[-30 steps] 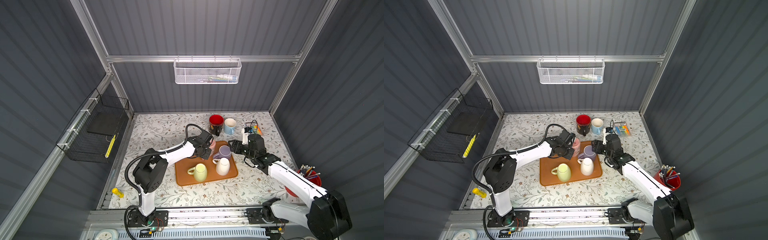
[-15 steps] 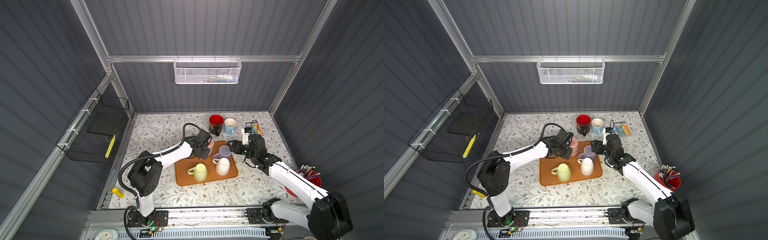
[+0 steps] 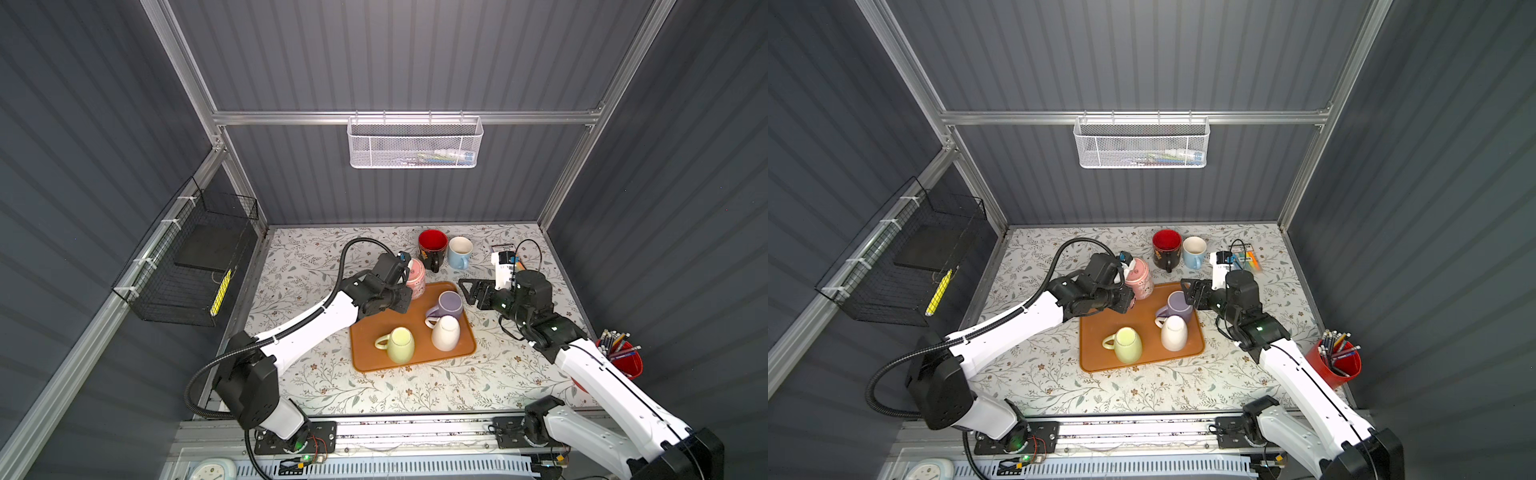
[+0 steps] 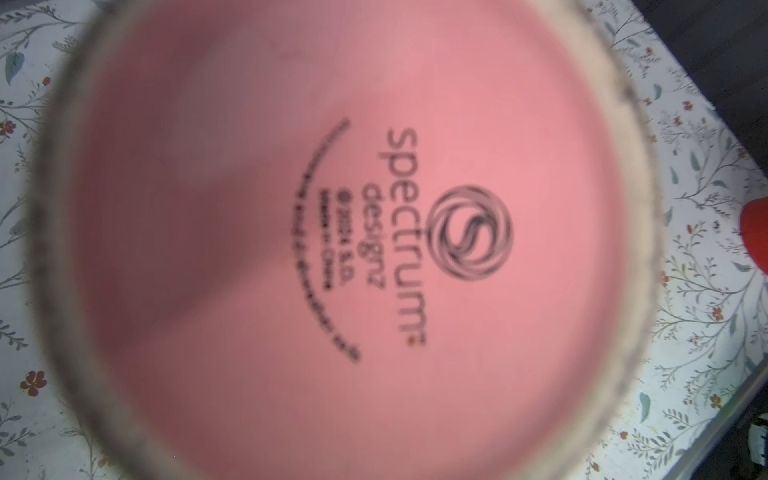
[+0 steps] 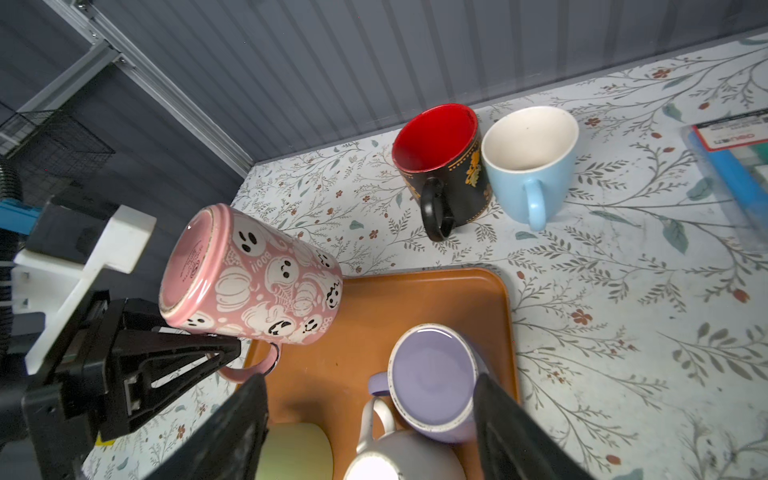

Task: Turn the mug right side up
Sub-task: 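Lift the pink mug off the tray and tilt it sideways with the left gripper, then raise the pink mug high while right gripper reaches up to its handle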

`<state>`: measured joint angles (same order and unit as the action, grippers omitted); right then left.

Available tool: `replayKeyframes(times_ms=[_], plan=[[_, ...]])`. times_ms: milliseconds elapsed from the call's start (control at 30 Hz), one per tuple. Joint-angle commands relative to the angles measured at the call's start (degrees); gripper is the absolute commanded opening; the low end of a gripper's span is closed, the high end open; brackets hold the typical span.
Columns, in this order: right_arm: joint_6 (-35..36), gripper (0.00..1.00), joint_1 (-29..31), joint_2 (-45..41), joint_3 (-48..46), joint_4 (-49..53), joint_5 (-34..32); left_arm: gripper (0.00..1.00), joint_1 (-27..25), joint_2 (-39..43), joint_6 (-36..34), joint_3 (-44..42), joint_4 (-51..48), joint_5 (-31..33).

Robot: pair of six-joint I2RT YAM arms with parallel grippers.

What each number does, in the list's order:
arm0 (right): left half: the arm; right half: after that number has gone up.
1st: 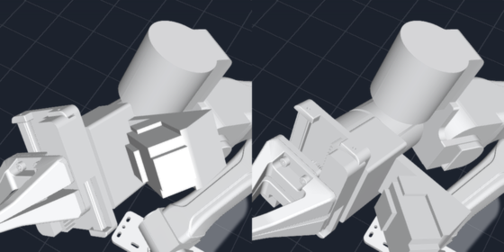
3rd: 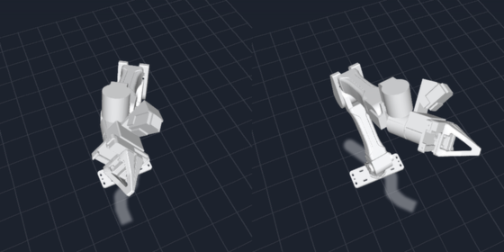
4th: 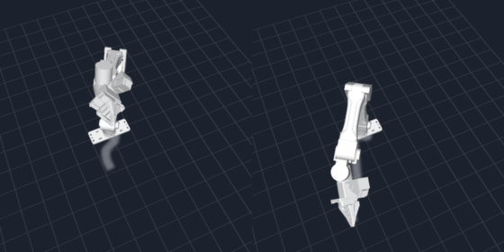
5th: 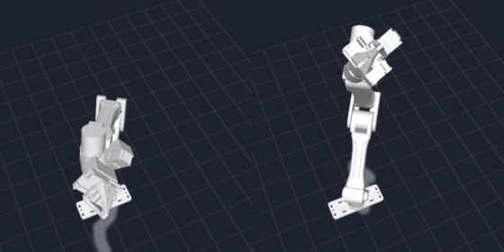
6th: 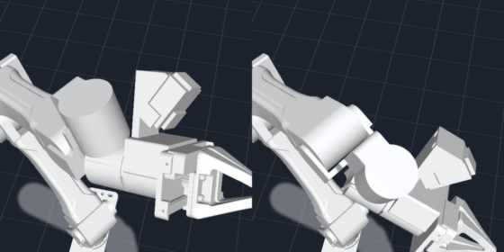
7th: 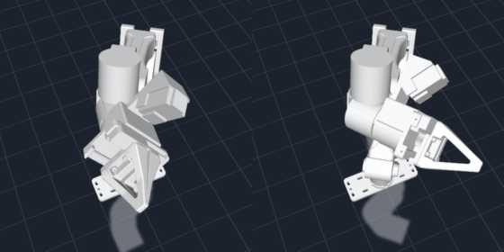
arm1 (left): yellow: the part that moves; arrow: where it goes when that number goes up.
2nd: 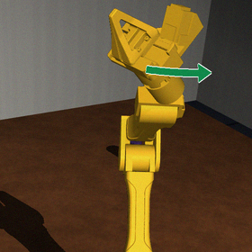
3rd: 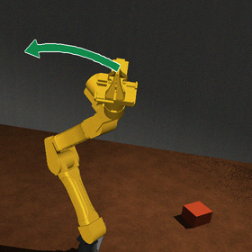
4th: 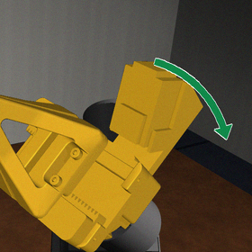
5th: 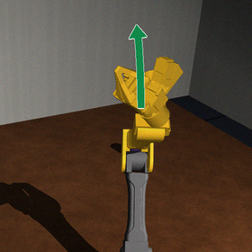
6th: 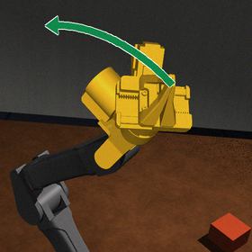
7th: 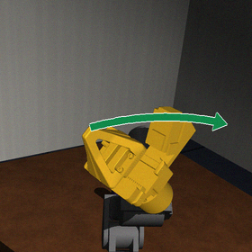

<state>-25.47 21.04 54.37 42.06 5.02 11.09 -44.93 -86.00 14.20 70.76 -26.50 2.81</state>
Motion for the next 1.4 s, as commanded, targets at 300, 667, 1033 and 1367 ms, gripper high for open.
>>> replayKeyframes(times_ms=[300,667,1033,1367], plan=[[-4.2,0.79,-0.1,-7.1,-5.1,-8.1,18.0,0.0,0.3,18.7,6.8,-13.2,17.9,-6.3],[-9.2,0.79,-0.1,-7.8,-8.5,-18.4,29.6,0.0,1.9,28.2,10.9,-24.3,34.8,-11.8],[-15.4,0.79,-0.1,-3.9,-10.4,-32.6,37.9,0.0,5.5,28.7,15.7,-29.2,53.0,-23.6],[-20.3,0.77,0.0,2.5,-8.8,-42.8,41.6,0.0,11.7,23.8,26.7,-34.0,79.4,-35.2]])
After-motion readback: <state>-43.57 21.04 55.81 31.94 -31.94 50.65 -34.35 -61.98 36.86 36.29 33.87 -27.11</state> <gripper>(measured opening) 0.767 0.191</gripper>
